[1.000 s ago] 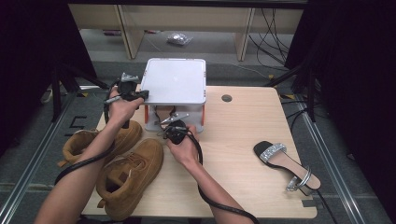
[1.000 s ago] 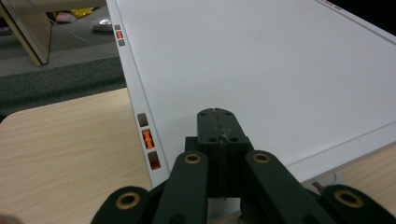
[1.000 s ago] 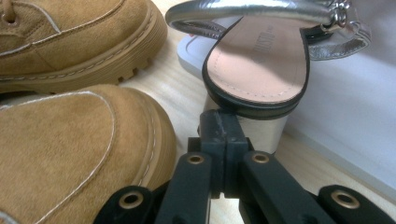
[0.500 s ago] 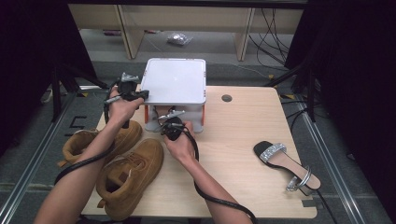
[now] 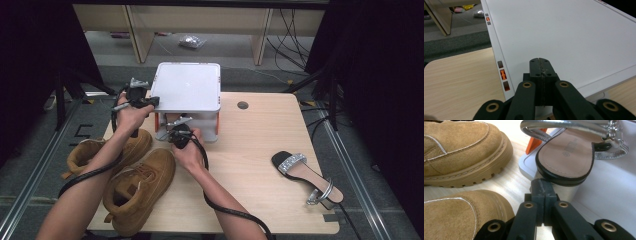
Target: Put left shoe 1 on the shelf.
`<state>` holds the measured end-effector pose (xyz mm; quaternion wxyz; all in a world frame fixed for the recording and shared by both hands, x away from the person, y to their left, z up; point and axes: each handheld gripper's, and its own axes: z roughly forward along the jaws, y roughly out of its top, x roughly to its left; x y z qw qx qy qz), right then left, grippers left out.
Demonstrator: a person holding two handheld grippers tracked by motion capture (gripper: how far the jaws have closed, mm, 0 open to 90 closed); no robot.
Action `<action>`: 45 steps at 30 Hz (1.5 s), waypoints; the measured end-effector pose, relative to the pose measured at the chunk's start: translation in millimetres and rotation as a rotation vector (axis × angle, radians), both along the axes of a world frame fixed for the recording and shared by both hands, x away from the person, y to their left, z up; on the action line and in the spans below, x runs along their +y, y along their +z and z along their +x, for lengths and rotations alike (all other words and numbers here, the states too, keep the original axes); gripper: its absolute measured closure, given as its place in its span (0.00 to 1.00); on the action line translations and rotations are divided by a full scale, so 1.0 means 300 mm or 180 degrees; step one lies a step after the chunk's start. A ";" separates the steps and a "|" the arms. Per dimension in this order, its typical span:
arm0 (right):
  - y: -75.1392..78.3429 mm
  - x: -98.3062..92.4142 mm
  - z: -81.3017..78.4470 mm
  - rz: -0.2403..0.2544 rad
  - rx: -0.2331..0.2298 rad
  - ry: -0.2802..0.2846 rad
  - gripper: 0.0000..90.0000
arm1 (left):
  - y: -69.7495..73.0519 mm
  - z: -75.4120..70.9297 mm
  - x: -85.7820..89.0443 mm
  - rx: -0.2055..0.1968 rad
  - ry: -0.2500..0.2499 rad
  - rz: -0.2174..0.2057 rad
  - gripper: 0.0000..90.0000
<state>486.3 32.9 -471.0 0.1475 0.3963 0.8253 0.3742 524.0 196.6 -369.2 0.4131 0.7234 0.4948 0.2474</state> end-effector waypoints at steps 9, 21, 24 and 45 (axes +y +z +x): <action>-0.024 0.021 0.024 0.0027 0.0008 -0.0012 1.00 | 0.000 0.000 0.000 0.0000 -0.0001 0.0000 0.99; -0.056 0.051 0.045 0.0034 0.0005 0.0115 0.99 | -0.002 0.000 -0.005 -0.0023 0.0036 -0.0067 0.99; -0.043 0.040 0.029 0.0057 -0.0026 0.0106 0.99 | -0.003 0.000 -0.004 -0.0023 0.0036 -0.0070 0.99; -0.048 0.033 0.062 0.0018 -0.0024 0.0095 1.00 | -0.004 -0.002 -0.005 -0.0034 0.0033 -0.0035 0.99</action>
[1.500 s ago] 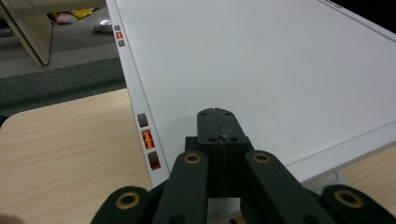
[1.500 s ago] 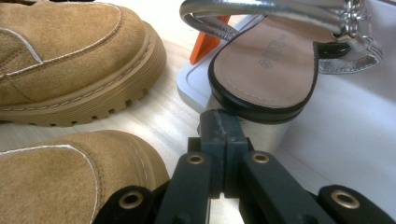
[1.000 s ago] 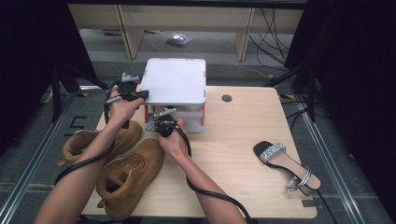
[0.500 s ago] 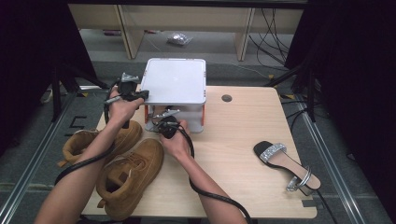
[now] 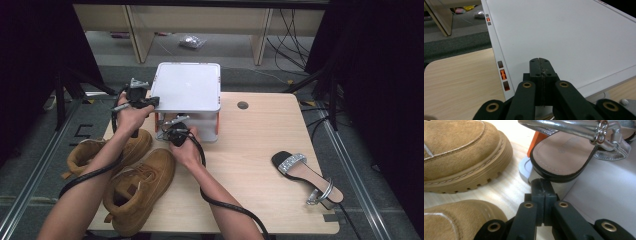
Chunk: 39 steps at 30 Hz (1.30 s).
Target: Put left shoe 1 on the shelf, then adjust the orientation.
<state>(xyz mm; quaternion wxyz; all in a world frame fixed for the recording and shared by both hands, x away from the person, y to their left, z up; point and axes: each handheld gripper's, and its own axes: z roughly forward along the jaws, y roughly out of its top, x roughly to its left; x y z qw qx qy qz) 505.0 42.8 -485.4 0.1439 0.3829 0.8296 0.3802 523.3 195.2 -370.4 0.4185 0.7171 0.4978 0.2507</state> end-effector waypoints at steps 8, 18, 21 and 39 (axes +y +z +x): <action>0.005 -0.015 -0.014 -0.0011 -0.0069 0.0006 1.00 | -0.001 0.000 -0.002 -0.0008 0.0020 -0.0047 0.99; 0.135 -0.242 -0.138 -0.0422 0.0241 0.0143 0.88 | 0.002 -0.001 -0.002 0.0011 0.0015 0.0014 0.99; 0.158 -0.316 -0.143 -0.0571 0.0301 0.0096 0.86 | 0.001 0.001 -0.002 0.0008 0.0032 -0.0041 0.99; 0.202 -0.866 -0.222 -0.0989 0.0833 -0.0507 0.61 | 0.002 -0.006 -0.012 -0.0014 -0.0033 -0.0015 0.84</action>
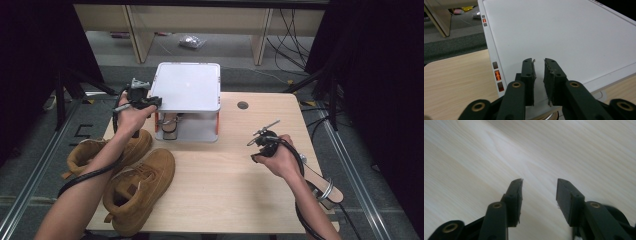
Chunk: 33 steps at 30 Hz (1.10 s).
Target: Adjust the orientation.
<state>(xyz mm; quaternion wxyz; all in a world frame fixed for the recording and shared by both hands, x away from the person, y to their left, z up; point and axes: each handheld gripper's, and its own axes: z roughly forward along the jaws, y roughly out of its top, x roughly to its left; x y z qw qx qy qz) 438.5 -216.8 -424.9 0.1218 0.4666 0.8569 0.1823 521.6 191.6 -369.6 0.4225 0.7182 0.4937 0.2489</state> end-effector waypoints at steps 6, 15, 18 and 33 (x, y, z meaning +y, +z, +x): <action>0.005 -0.083 -0.033 -0.0015 0.0007 -0.0115 0.54 | 0.002 0.000 0.004 -0.0058 0.0124 -0.0184 0.68; -0.003 -0.184 -0.043 -0.0096 0.0046 -0.0209 0.48 | 0.015 -0.010 0.013 -0.0084 0.0112 -0.0181 0.66; -0.007 -0.203 -0.046 -0.0078 0.0074 -0.0207 0.46 | 0.015 -0.011 0.013 -0.0080 0.0111 -0.0185 0.66; -0.027 -0.362 -0.075 -0.0130 0.0462 -0.0432 0.32 | 0.002 -0.003 -0.003 -0.0048 0.0075 -0.0145 0.66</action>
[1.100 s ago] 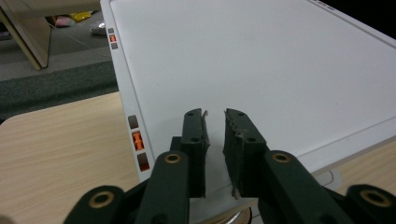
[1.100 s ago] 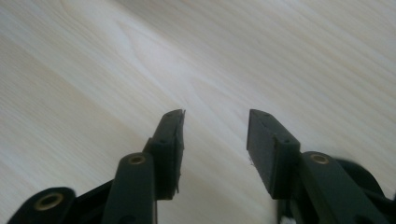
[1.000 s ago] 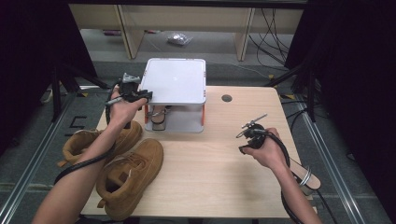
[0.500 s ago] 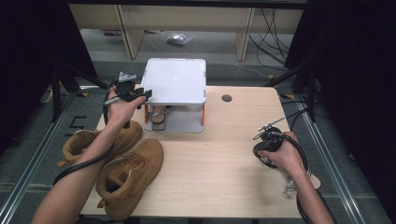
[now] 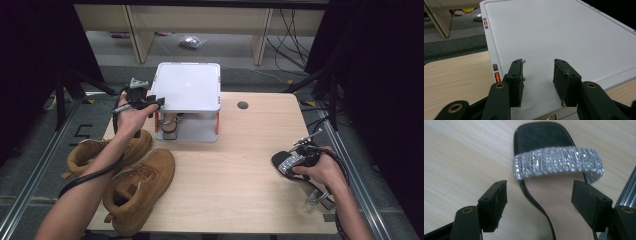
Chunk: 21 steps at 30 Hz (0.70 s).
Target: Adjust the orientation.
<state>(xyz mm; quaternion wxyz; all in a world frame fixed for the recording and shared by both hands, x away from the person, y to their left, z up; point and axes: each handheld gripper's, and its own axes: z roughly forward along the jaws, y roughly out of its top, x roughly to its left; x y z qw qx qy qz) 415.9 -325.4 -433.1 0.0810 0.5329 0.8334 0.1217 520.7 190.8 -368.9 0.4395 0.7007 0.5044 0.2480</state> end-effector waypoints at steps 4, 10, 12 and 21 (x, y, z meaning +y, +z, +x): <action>-0.004 -0.029 -0.012 -0.0013 0.0108 -0.0124 0.30 | -0.003 0.002 -0.002 0.0008 -0.0016 0.0008 0.66; -0.017 -0.075 -0.031 -0.0029 0.0150 -0.0083 0.28 | -0.010 0.006 -0.006 -0.0009 -0.0033 0.0023 0.68; -0.018 -0.082 -0.036 0.0007 0.0164 -0.0102 0.28 | -0.011 0.007 -0.007 -0.0014 -0.0035 0.0031 0.68; -0.035 -0.108 -0.041 -0.0065 0.0162 -0.0110 0.27 | -0.007 0.008 -0.013 0.0010 -0.0031 0.0132 0.70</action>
